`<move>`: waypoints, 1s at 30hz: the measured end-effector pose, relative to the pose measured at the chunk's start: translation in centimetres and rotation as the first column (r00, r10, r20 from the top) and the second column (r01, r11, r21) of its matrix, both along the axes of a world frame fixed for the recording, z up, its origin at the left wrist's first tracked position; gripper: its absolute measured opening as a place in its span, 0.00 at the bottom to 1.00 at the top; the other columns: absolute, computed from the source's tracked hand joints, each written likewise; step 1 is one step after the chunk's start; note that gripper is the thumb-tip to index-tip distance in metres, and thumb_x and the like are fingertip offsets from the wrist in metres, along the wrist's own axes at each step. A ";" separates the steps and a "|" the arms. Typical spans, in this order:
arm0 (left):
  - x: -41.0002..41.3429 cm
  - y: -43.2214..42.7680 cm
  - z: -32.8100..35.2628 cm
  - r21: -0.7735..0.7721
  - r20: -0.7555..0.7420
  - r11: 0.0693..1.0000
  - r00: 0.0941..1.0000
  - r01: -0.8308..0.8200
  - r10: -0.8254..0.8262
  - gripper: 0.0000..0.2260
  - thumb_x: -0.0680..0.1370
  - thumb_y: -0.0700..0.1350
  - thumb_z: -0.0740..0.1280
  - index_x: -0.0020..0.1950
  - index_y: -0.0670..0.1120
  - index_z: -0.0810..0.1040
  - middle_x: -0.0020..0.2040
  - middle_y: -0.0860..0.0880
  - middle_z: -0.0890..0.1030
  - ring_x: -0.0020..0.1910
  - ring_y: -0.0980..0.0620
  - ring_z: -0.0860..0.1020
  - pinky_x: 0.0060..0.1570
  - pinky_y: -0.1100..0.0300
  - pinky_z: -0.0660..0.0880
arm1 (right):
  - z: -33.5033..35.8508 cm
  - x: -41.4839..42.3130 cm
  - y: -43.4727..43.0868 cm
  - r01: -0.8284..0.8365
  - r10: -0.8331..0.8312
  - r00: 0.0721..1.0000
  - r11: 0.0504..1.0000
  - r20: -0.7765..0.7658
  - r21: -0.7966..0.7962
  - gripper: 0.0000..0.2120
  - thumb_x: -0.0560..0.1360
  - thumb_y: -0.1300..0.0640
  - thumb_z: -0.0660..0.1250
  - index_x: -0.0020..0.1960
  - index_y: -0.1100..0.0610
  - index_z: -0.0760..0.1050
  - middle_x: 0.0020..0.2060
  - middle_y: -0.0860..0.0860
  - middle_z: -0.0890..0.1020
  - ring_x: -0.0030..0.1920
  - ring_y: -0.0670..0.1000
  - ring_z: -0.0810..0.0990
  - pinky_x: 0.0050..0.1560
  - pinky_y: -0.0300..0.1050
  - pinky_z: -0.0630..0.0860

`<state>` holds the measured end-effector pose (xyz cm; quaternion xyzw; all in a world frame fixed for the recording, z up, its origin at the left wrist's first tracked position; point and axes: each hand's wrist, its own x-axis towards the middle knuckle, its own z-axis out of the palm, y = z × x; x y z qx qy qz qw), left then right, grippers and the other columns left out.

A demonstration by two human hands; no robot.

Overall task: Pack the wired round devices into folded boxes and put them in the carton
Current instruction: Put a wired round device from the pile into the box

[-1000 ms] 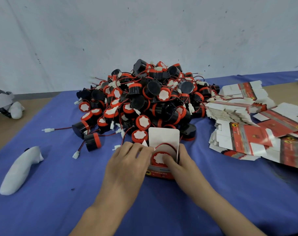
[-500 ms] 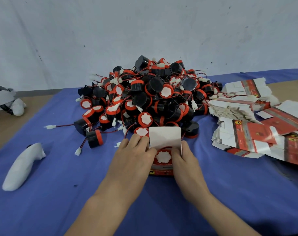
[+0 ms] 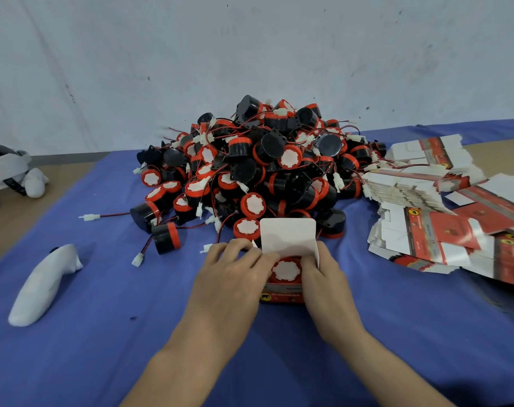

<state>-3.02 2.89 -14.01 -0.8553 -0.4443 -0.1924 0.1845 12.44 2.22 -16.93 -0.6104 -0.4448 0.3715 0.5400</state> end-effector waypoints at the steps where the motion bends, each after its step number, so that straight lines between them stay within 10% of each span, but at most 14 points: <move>1: 0.0 0.0 0.1 0.004 -0.001 1.000 1.000 -0.002 0.002 0.26 0.61 0.39 0.82 0.56 0.51 0.82 0.43 0.56 0.83 0.53 0.48 0.81 0.50 0.54 0.76 | 0.0 0.0 0.0 0.000 0.000 1.000 1.000 0.009 0.002 0.13 0.83 0.58 0.55 0.49 0.46 0.75 0.42 0.42 0.84 0.45 0.49 0.82 0.50 0.58 0.81; 13: 0.2 -0.6 0.2 0.013 -0.100 0.999 0.995 0.029 -0.028 0.34 0.57 0.34 0.79 0.64 0.45 0.81 0.47 0.51 0.86 0.59 0.40 0.81 0.51 0.48 0.80 | 0.4 0.1 0.2 0.031 -0.031 0.999 1.000 0.034 0.007 0.16 0.79 0.64 0.55 0.49 0.48 0.78 0.42 0.44 0.85 0.47 0.52 0.83 0.48 0.56 0.81; 30: -0.2 -0.1 -1.2 0.175 0.032 0.971 0.984 0.165 -0.173 0.10 0.79 0.44 0.67 0.58 0.46 0.82 0.49 0.52 0.85 0.61 0.44 0.80 0.57 0.48 0.78 | 0.1 0.2 0.1 0.027 -0.026 0.999 1.000 0.032 -0.011 0.15 0.81 0.62 0.55 0.47 0.48 0.77 0.41 0.44 0.84 0.43 0.48 0.81 0.39 0.46 0.79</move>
